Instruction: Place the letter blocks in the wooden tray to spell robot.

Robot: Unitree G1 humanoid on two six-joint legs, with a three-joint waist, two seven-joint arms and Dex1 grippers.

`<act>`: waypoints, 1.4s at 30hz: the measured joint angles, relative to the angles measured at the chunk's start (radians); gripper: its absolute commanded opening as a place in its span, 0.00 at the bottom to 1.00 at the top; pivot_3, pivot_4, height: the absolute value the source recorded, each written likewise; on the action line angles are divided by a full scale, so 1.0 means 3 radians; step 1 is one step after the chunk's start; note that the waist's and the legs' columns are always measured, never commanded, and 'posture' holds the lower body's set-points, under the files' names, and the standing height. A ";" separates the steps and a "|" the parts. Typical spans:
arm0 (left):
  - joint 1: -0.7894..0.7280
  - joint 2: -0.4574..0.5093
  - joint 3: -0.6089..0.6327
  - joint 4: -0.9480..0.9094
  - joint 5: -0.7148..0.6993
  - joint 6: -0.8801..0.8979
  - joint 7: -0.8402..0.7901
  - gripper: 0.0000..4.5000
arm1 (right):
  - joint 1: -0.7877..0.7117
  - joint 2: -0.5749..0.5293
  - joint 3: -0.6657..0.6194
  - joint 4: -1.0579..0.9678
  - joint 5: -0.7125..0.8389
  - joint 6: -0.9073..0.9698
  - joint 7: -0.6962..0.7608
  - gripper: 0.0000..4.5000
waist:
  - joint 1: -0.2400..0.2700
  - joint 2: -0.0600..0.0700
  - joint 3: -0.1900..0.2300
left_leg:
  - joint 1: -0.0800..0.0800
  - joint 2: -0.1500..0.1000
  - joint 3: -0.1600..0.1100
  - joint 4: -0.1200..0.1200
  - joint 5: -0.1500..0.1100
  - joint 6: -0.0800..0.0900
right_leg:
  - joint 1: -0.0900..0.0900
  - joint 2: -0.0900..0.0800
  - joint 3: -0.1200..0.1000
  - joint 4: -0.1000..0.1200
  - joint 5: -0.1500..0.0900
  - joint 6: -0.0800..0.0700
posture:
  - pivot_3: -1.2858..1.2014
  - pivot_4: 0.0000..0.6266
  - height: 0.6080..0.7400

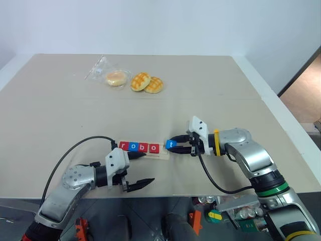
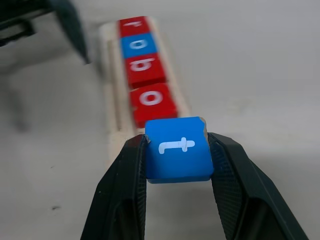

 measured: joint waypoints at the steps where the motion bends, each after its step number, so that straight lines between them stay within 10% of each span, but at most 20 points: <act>1: 0.0010 -0.0001 0.0000 0.0000 0.0000 0.0000 0.0006 1.00 | -0.0001 0.0022 0.0014 0.0034 -0.0017 -0.0033 0.0028 0.27 | 0.0000 0.0000 0.0000 | -0.0001 -0.0001 0.0000 0.0000 0.0000 0.0000 | -0.0001 -0.0001 0.0000 0.0000 0.0000 0.0000 | 0.52 0.24 1.00; 41: 0.0130 0.0010 0.0006 -0.0049 0.0007 -0.0002 0.0144 1.00 | -0.0240 0.0398 0.0165 0.0676 -0.0340 -0.0468 0.0188 0.27 | -0.0001 0.0001 0.0000 | 0.0003 0.0004 0.0002 0.0006 0.0001 -0.0001 | 0.0000 0.0000 -0.0005 0.0001 0.0010 -0.0008 | 0.52 0.24 1.00; 42: 0.0130 0.0010 0.0006 -0.0055 0.0007 -0.0002 0.0148 1.00 | -0.0241 0.0400 0.0165 0.0679 -0.0342 -0.0473 0.0191 0.38 | -0.0001 0.0001 0.0000 | 0.0003 0.0004 0.0002 0.0006 0.0001 -0.0001 | 0.0000 0.0000 -0.0005 0.0001 0.0010 -0.0008 | 0.52 0.24 1.00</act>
